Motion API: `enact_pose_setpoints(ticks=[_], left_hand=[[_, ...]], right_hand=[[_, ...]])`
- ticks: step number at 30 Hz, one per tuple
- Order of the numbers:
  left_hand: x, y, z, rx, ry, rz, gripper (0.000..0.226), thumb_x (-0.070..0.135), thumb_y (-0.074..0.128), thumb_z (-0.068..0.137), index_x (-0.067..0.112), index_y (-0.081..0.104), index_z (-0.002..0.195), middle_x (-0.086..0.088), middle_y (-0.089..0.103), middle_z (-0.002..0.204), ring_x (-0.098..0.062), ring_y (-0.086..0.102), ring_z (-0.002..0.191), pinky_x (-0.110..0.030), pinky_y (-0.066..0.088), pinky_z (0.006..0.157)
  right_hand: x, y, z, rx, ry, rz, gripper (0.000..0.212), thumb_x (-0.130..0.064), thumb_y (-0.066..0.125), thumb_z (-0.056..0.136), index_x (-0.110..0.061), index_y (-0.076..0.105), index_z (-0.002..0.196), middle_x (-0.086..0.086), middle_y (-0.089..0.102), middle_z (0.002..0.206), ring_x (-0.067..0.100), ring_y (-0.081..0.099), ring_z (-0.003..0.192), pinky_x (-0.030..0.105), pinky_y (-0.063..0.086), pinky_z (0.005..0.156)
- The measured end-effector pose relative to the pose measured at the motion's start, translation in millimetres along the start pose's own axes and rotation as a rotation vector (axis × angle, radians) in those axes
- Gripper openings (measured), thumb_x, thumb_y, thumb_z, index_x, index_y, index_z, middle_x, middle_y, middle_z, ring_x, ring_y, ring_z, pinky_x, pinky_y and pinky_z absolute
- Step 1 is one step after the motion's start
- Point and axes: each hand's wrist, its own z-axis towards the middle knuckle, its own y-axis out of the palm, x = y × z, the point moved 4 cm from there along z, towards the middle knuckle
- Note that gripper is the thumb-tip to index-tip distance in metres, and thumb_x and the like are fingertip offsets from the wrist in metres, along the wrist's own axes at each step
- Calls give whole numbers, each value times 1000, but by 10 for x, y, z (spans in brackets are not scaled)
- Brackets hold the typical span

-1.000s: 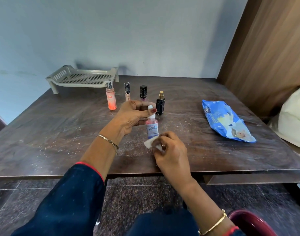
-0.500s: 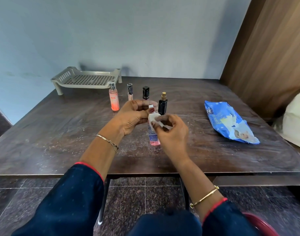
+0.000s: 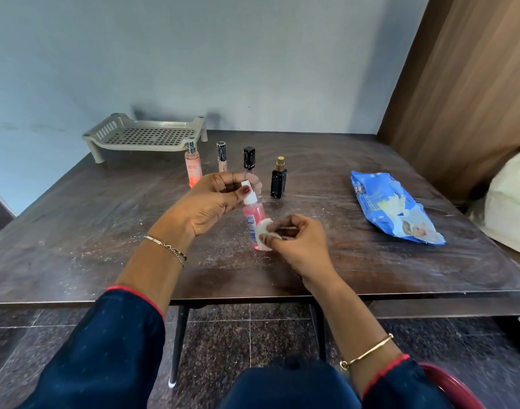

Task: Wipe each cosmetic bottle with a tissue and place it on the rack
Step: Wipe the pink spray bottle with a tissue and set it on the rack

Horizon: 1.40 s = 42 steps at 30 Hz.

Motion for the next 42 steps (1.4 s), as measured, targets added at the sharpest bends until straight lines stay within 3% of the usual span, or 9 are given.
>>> enact_pose_setpoints(ticks=[5, 9, 16, 20, 23, 26, 29, 35, 42], left_hand=[[37, 32, -53, -41, 62, 98, 36, 4, 64, 74, 2, 65, 110, -12, 69, 113, -19, 65, 110, -22, 55, 84], [42, 36, -68, -31, 78, 107, 34, 5, 65, 73, 4, 66, 106, -10, 71, 110, -19, 65, 109, -22, 55, 82], [28, 87, -75, -30, 60, 68, 35, 4, 66, 73, 3, 65, 107, -10, 71, 108, -19, 68, 103, -25, 58, 79], [49, 101, -101, -20, 62, 105, 31, -1, 63, 80, 2, 64, 110, -10, 70, 111, -16, 68, 102, -23, 57, 78], [53, 110, -109, -24, 59, 122, 35, 4, 65, 75, 4, 64, 110, -10, 70, 112, -17, 68, 104, -27, 58, 82], [60, 124, -98, -19, 50, 147, 32, 0, 64, 79, 3, 64, 110, -11, 70, 111, -19, 68, 103, -28, 58, 81], [67, 135, -90, -11, 49, 180, 29, -3, 63, 82, 1, 64, 110, -13, 70, 111, -22, 67, 104, -31, 58, 83], [48, 111, -95, 21, 61, 154, 29, -3, 64, 81, 1, 65, 109, -13, 71, 108, -19, 69, 101, -28, 59, 78], [30, 124, -123, 61, 62, 181, 31, 2, 65, 80, 6, 65, 111, -14, 69, 112, -21, 66, 107, -38, 53, 91]], right_hand=[[-241, 155, 79, 8, -86, 177, 26, -1, 77, 73, -10, 64, 94, 2, 70, 99, 8, 67, 91, 16, 53, 79], [-172, 199, 32, 12, -122, 110, 32, -5, 77, 75, -13, 61, 102, 0, 68, 103, 2, 66, 89, 10, 51, 75], [28, 71, -24, 19, -111, -219, 31, -19, 85, 68, -27, 56, 76, -7, 70, 80, 8, 69, 76, 36, 59, 74], [94, -1, -79, -29, -111, -307, 27, -14, 84, 69, -21, 61, 83, -7, 70, 86, 6, 68, 80, 28, 58, 76], [65, -40, -120, -88, -95, -167, 24, 2, 70, 76, -17, 64, 91, -5, 69, 96, 9, 67, 93, 18, 54, 83], [-90, -44, -92, -82, -91, -22, 24, 6, 56, 84, -12, 67, 95, -2, 70, 98, 4, 64, 89, 8, 48, 73], [-190, 31, -31, -66, -126, -14, 6, -8, 68, 84, -15, 66, 84, -3, 69, 89, 3, 64, 84, 12, 50, 71], [-46, 69, -21, 4, -171, -309, 27, -20, 82, 72, -19, 56, 65, -4, 67, 76, 11, 66, 75, 23, 56, 65], [-3, 30, -89, 13, -167, -469, 31, -21, 85, 65, -20, 54, 66, -13, 61, 72, -1, 57, 67, 9, 40, 51]])
